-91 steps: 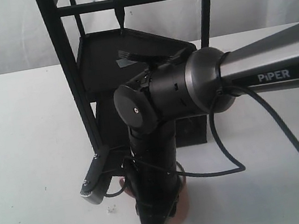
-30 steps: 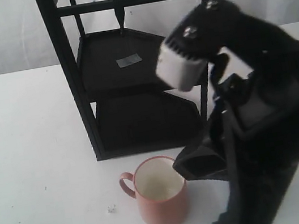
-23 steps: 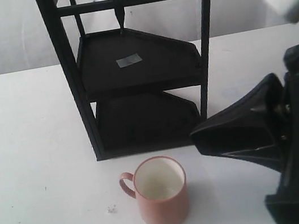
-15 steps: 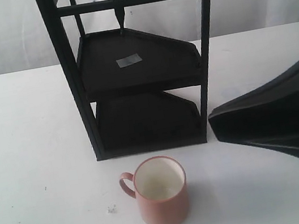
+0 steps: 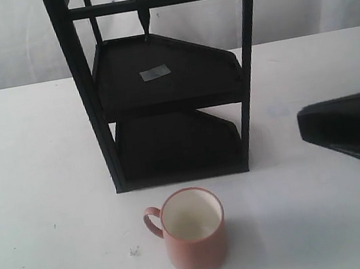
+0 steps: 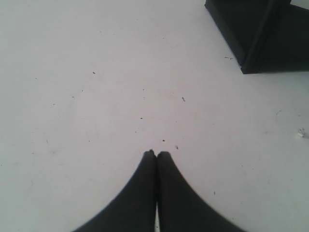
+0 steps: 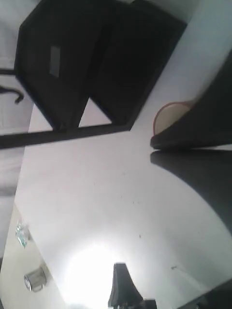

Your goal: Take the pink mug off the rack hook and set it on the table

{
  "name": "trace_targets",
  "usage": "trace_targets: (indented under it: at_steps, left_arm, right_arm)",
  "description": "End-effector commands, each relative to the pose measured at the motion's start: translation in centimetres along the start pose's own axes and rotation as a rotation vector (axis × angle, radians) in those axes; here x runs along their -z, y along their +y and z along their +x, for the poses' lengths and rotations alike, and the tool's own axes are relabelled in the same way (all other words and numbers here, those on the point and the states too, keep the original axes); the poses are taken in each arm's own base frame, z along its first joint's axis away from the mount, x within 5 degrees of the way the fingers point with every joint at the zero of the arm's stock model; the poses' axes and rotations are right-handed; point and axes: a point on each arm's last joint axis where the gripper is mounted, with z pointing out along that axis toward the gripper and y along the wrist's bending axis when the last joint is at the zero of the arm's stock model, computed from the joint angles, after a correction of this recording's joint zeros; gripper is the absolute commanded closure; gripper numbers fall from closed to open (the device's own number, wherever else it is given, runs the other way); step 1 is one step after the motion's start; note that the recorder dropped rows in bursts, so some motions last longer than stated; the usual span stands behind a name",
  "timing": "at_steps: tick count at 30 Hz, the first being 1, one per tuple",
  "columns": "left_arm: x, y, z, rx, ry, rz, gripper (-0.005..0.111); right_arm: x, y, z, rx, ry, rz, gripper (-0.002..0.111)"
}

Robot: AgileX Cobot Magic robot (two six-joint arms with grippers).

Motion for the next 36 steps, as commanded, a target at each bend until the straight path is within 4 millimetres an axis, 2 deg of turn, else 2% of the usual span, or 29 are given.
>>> trace_targets:
  at_steps: [1,4,8,12,17,31,36]
  left_arm:
    - [0.0,0.0,0.0,0.008,-0.004,0.007,0.107]
    - [0.0,0.0,0.0,0.008,-0.004,0.007,0.107]
    - [0.0,0.0,0.0,0.008,-0.004,0.007,0.107]
    - [0.0,0.0,0.0,0.008,-0.004,0.007,0.107]
    - [0.0,0.0,0.0,0.008,-0.004,0.007,0.107]
    - [0.0,0.0,0.0,0.008,-0.004,0.007,0.107]
    - [0.0,0.0,0.0,0.008,-0.004,0.007,0.107]
  right_arm:
    - [1.0,-1.8,3.2,-0.011,-0.035,0.149,0.108]
    - [2.0,-2.8,6.0,-0.007,-0.079,0.264,0.108]
    - [3.1,-3.4,8.7,-0.026,-0.149,0.407,0.108]
    - [3.5,-4.0,10.7,-0.051,-0.212,0.543,0.108]
    - [3.3,-4.4,12.7,-0.072,-0.231,0.621,0.108]
    - [3.1,-4.9,13.2,-0.065,-0.256,0.646,0.108]
    - [3.1,-5.8,13.7,-0.034,-0.295,0.730,0.108]
